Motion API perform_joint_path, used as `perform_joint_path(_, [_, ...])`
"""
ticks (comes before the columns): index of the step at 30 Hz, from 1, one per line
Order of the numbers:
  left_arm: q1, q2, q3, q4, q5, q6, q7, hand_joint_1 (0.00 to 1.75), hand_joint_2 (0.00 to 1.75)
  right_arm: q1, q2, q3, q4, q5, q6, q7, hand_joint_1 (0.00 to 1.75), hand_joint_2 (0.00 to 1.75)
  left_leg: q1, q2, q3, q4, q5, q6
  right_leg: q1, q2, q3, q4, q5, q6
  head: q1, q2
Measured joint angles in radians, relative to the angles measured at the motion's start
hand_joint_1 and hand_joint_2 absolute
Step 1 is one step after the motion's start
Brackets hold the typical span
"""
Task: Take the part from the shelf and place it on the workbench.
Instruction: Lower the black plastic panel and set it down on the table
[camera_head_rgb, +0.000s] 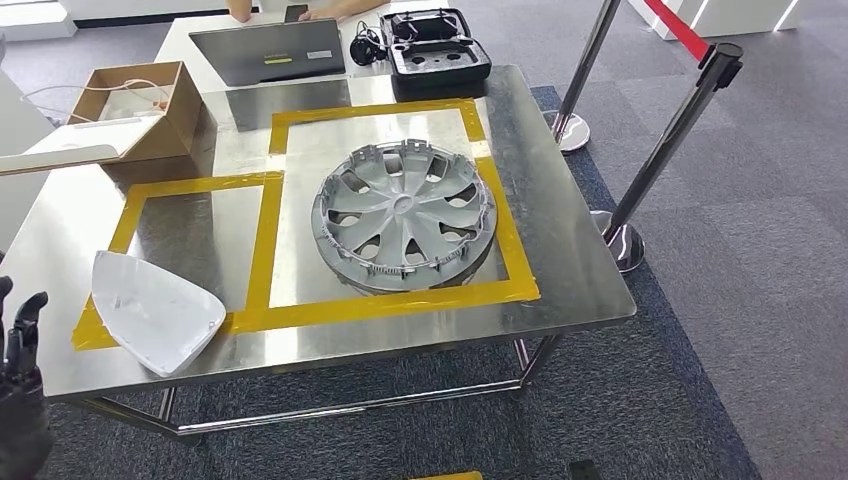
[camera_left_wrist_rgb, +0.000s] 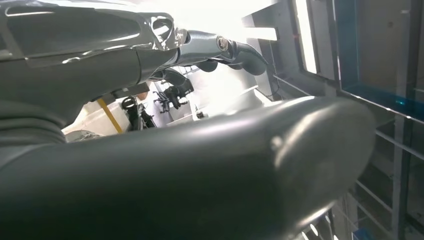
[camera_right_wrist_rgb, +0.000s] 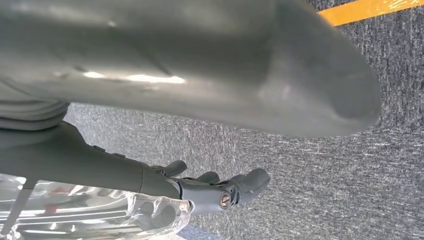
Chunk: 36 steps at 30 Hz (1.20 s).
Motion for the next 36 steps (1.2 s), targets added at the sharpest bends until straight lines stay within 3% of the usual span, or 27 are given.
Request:
perform_joint_path(3, [0.016, -0.024, 0.000, -0.013, -0.010, -0.012, 0.000, 0.00, 0.00, 0.002, 0.000, -0.005, 0.000, -0.001, -0.002, 0.000, 0.00, 0.00, 0.000, 0.000, 0.008, -0.012, 0.013, 0.015, -0.001, -0.001, 0.007, -0.005, 0.004, 0.011, 0.000, 0.000])
perform_joint_path(4, [0.017, -0.031, 0.000, -0.016, -0.013, -0.016, 0.000, 0.00, 0.00, 0.002, -0.001, -0.007, 0.000, -0.002, -0.002, 0.000, 0.00, 0.00, 0.003, 0.001, 0.013, -0.023, 0.022, 0.019, 0.000, -0.002, 0.005, 0.004, -0.007, 0.013, 0.001, 0.000])
perform_joint_path(6, [0.018, -0.045, 0.000, -0.017, -0.019, -0.022, 0.000, 0.00, 0.00, 0.003, -0.004, -0.011, 0.000, -0.005, -0.002, -0.001, 0.00, 0.00, 0.011, 0.006, 0.017, -0.041, 0.037, 0.024, 0.000, -0.004, -0.019, 0.080, -0.072, 0.018, 0.003, 0.000])
perform_joint_path(8, [0.017, -0.056, 0.000, -0.016, -0.023, -0.024, 0.000, 0.00, 0.00, 0.004, -0.007, -0.015, 0.000, -0.006, -0.002, -0.001, 0.00, 0.00, 0.013, 0.008, 0.011, -0.041, 0.043, 0.025, -0.002, -0.004, -0.055, 0.204, -0.151, 0.026, 0.004, 0.000])
perform_joint_path(9, [0.017, -0.059, 0.000, -0.015, -0.024, -0.024, 0.000, 0.00, 0.00, 0.004, -0.009, -0.016, 0.000, -0.006, -0.002, -0.001, 0.00, 0.00, 0.014, 0.009, 0.006, -0.039, 0.045, 0.023, -0.003, -0.004, -0.063, 0.245, -0.170, 0.030, 0.004, 0.000])
perform_joint_path(10, [0.017, -0.061, 0.000, -0.013, -0.024, -0.024, 0.000, 0.00, 0.00, 0.004, -0.011, -0.018, 0.000, -0.006, -0.002, -0.002, 0.00, 0.00, 0.015, 0.010, 0.000, -0.036, 0.048, 0.021, -0.004, -0.004, -0.052, 0.252, -0.171, 0.034, 0.004, 0.000])
perform_joint_path(11, [0.016, -0.064, 0.000, -0.011, -0.026, -0.024, 0.000, 0.00, 0.00, 0.004, -0.012, -0.020, 0.000, -0.006, -0.001, -0.002, 0.00, 0.00, 0.018, 0.010, -0.007, -0.031, 0.050, 0.017, -0.007, -0.005, -0.022, 0.219, -0.155, 0.039, 0.004, 0.000])
perform_joint_path(13, [0.015, -0.069, 0.000, -0.007, -0.030, -0.023, 0.000, 0.00, 0.00, 0.002, -0.014, -0.022, 0.000, -0.005, 0.000, -0.004, 0.00, 0.00, 0.022, 0.010, -0.024, -0.013, 0.053, 0.006, -0.012, -0.006, 0.072, 0.083, -0.115, 0.046, 0.005, 0.000])
perform_joint_path(14, [0.014, -0.071, 0.000, -0.006, -0.032, -0.022, 0.000, 0.00, 0.00, 0.001, -0.014, -0.022, 0.000, -0.004, 0.000, -0.005, 0.00, 0.00, 0.022, 0.008, -0.031, -0.003, 0.053, -0.001, -0.013, -0.004, 0.103, 0.035, -0.099, 0.042, 0.005, 0.000])
perform_joint_path(15, [0.014, -0.071, 0.000, -0.006, -0.032, -0.021, 0.000, 0.00, 0.00, 0.000, -0.014, -0.022, 0.000, -0.003, 0.001, -0.006, 0.00, 0.00, 0.022, 0.007, -0.037, 0.006, 0.054, -0.008, -0.012, -0.002, 0.119, 0.006, -0.096, 0.035, 0.004, 0.000])
perform_joint_path(18, [0.015, -0.072, 0.000, -0.007, -0.026, -0.021, 0.000, 0.00, 0.00, 0.000, -0.015, -0.022, 0.000, 0.000, 0.002, -0.007, 0.00, 0.00, 0.023, 0.003, -0.046, 0.016, 0.060, -0.027, -0.010, 0.001, 0.103, 0.009, -0.095, 0.001, 0.002, 0.000])
perform_joint_path(20, [0.018, -0.071, 0.001, -0.007, -0.019, -0.021, 0.000, 0.00, 0.00, 0.000, -0.015, -0.023, 0.000, 0.000, 0.002, -0.007, 0.00, 0.00, 0.026, 0.002, -0.061, 0.046, 0.019, -0.035, -0.010, -0.003, 0.087, 0.010, -0.081, -0.017, 0.002, 0.000])
perform_joint_path(23, [0.017, -0.068, 0.005, -0.004, -0.007, -0.023, 0.000, 0.00, 0.00, 0.000, -0.015, -0.023, 0.000, 0.000, 0.002, -0.006, 0.00, 0.00, 0.027, 0.001, -0.113, 0.221, -0.123, -0.040, -0.005, -0.008, 0.053, 0.011, -0.052, -0.029, 0.000, 0.000])
perform_joint_path(24, [0.016, -0.067, 0.007, -0.002, -0.005, -0.023, 0.000, 0.00, 0.00, 0.000, -0.014, -0.024, 0.000, 0.000, 0.002, -0.006, 0.00, 0.00, 0.027, 0.001, -0.122, 0.276, -0.150, -0.039, -0.002, -0.009, 0.040, 0.012, -0.042, -0.030, 0.000, 0.000])
perform_joint_path(25, [0.016, -0.066, 0.009, 0.000, -0.003, -0.023, 0.000, 0.00, 0.00, 0.000, -0.014, -0.024, 0.000, -0.001, 0.002, -0.005, 0.00, 0.00, 0.027, 0.000, -0.116, 0.301, -0.154, -0.038, 0.000, -0.010, 0.028, 0.012, -0.033, -0.030, 0.000, 0.000])
perform_joint_path(26, [0.015, -0.065, 0.010, 0.002, -0.002, -0.023, 0.000, 0.00, 0.00, 0.000, -0.014, -0.024, 0.000, -0.001, 0.002, -0.004, 0.00, 0.00, 0.026, 0.000, -0.089, 0.284, -0.138, -0.034, 0.003, -0.011, 0.018, 0.013, -0.024, -0.030, 0.000, 0.000])
perform_joint_path(28, [0.012, -0.063, 0.011, 0.004, -0.002, -0.024, 0.000, 0.00, 0.00, -0.001, -0.013, -0.025, 0.000, -0.002, 0.002, -0.004, 0.00, 0.00, 0.021, -0.002, 0.015, 0.155, -0.093, -0.020, 0.006, -0.010, 0.001, 0.013, -0.007, -0.027, 0.000, 0.000])
perform_joint_path(29, [0.009, -0.062, 0.011, 0.004, -0.001, -0.024, 0.000, 0.00, 0.00, -0.001, -0.012, -0.025, 0.000, -0.002, 0.002, -0.003, 0.00, 0.00, 0.016, -0.003, 0.073, 0.074, -0.083, -0.012, 0.008, -0.010, -0.004, 0.013, 0.000, -0.024, 0.000, 0.000])
perform_joint_path(31, [0.004, -0.060, 0.012, 0.004, -0.001, -0.024, 0.000, 0.00, 0.00, -0.002, -0.009, -0.026, 0.000, -0.002, 0.002, -0.003, 0.00, 0.00, 0.007, -0.005, 0.134, -0.021, -0.082, -0.001, 0.007, -0.010, -0.009, 0.011, 0.016, -0.012, 0.001, 0.000])
perform_joint_path(34, [0.003, -0.060, 0.012, 0.004, 0.000, -0.024, 0.000, 0.00, 0.00, -0.001, -0.007, -0.026, 0.000, -0.002, 0.002, -0.002, 0.00, 0.00, 0.002, -0.003, 0.123, -0.036, -0.063, 0.010, 0.002, -0.011, -0.015, 0.011, 0.025, 0.009, 0.000, 0.000])
perform_joint_path(35, [0.002, -0.059, 0.013, 0.005, 0.000, -0.024, 0.000, 0.00, 0.00, 0.000, -0.007, -0.026, 0.000, -0.002, 0.002, 0.000, 0.00, 0.00, 0.003, 0.000, 0.113, -0.039, -0.051, 0.017, 0.001, -0.011, -0.023, 0.028, 0.001, 0.013, 0.002, 0.000])
perform_joint_path(36, [0.002, -0.059, 0.013, 0.005, 0.001, -0.024, 0.000, 0.00, 0.00, 0.000, -0.007, -0.026, 0.000, -0.003, 0.002, 0.001, 0.00, 0.00, 0.006, 0.003, 0.101, -0.042, -0.039, 0.023, 0.001, -0.011, -0.034, 0.063, -0.040, 0.017, 0.003, 0.000])
